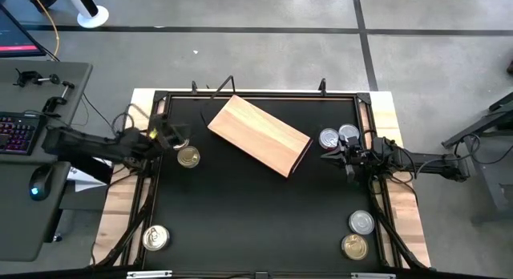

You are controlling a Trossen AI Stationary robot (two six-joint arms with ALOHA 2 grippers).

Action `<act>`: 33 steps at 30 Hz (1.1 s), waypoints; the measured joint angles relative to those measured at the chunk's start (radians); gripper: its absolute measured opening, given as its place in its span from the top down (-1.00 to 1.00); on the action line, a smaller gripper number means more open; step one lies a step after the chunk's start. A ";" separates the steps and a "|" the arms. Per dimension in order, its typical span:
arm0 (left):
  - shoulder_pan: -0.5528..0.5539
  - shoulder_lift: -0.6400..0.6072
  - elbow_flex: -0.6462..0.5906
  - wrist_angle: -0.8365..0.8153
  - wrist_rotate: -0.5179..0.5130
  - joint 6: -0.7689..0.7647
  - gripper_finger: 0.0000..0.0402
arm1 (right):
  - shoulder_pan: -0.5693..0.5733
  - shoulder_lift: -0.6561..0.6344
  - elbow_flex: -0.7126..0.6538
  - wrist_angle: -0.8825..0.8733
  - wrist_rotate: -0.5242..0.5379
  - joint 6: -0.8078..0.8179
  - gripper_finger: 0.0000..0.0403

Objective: Stack canned seafood by type on shelf
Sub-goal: Put the top green tuna can on the shelf

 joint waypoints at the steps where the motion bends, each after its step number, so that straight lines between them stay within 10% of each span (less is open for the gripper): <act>1: -0.004 0.047 0.046 -0.035 0.075 0.059 1.00 | 0.000 0.000 0.000 0.000 0.000 0.000 1.00; 7: 0.039 0.197 0.260 -0.282 0.231 0.254 1.00 | 0.000 0.000 0.000 0.000 0.000 0.000 1.00; 11: 0.061 0.182 0.467 -1.055 0.368 0.282 1.00 | 0.000 0.003 0.000 0.000 0.000 0.000 1.00; 17: 0.042 0.310 0.549 -1.836 0.152 -0.012 1.00 | 0.000 0.006 0.000 0.000 0.000 0.000 1.00; 22: 0.016 0.396 0.422 -1.995 0.060 -0.207 1.00 | 0.000 0.006 0.000 0.000 0.000 0.000 1.00; 33: 0.020 0.444 0.287 -1.812 -0.072 -0.413 1.00 | 0.000 0.006 0.000 0.000 0.000 0.000 1.00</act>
